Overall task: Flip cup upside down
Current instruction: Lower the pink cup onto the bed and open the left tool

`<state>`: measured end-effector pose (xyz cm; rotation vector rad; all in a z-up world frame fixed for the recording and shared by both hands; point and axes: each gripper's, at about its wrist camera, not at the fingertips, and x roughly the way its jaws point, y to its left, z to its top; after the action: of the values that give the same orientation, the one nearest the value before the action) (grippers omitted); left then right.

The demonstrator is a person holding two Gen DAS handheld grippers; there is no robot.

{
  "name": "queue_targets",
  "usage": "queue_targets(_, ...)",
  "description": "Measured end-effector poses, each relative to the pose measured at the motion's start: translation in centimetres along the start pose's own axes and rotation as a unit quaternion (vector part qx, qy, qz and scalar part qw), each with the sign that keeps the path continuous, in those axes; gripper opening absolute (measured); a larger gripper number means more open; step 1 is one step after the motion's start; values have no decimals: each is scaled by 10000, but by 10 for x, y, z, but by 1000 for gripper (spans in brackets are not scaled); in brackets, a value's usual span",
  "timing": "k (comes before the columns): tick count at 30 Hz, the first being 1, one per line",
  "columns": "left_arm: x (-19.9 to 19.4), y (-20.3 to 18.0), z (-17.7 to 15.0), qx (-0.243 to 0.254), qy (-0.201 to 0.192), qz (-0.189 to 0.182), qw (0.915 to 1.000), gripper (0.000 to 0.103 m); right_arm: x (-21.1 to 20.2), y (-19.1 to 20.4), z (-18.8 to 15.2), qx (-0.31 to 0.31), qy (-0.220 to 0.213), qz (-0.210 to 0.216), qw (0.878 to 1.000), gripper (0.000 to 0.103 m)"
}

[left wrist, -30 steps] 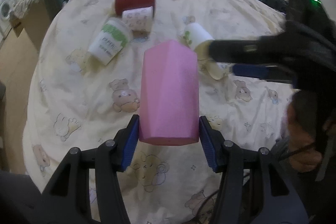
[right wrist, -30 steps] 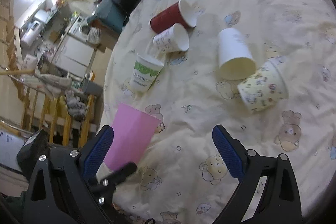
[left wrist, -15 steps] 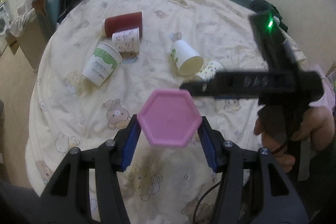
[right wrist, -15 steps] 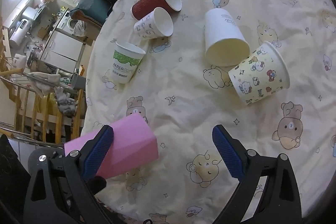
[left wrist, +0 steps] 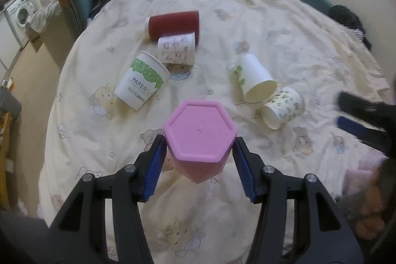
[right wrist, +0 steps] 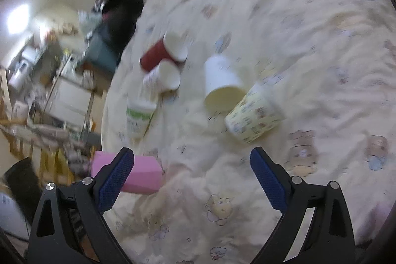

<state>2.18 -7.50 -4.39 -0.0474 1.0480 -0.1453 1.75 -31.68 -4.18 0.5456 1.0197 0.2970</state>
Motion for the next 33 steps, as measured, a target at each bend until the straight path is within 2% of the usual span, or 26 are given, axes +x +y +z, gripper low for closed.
queue_targets(2, 10, -6, -1, -18, 89, 35, 10000, 51, -11, -10, -2, 146, -181, -28, 9997, 100)
queue_targets(5, 29, -12, -4, -198, 292, 40, 9994, 51, -13, -20, -5, 243, -96, -3, 9997, 101)
queue_targets(10, 48, -21, -2, -130, 305, 270, 9991, 51, -14, -22, -10, 53, -67, -182, 9998, 101)
queue_targets(26, 58, -27, -5, -19, 312, 346, 9989, 52, -7, -10, -11, -104, 6, -134, 9999, 101)
queue_targets(28, 59, -26, -6, -28, 408, 319, 9987, 55, -6, -10, -11, -106, 8, -142, 9998, 101)
queue_targets(30, 60, -26, -8, -50, 474, 307, 9984, 69, -6, -9, -11, -110, 4, -143, 9998, 101)
queue_targets(33, 57, -25, -11, -42, 451, 326, 9984, 80, -6, -9, -11, -129, 0, -157, 9998, 101)
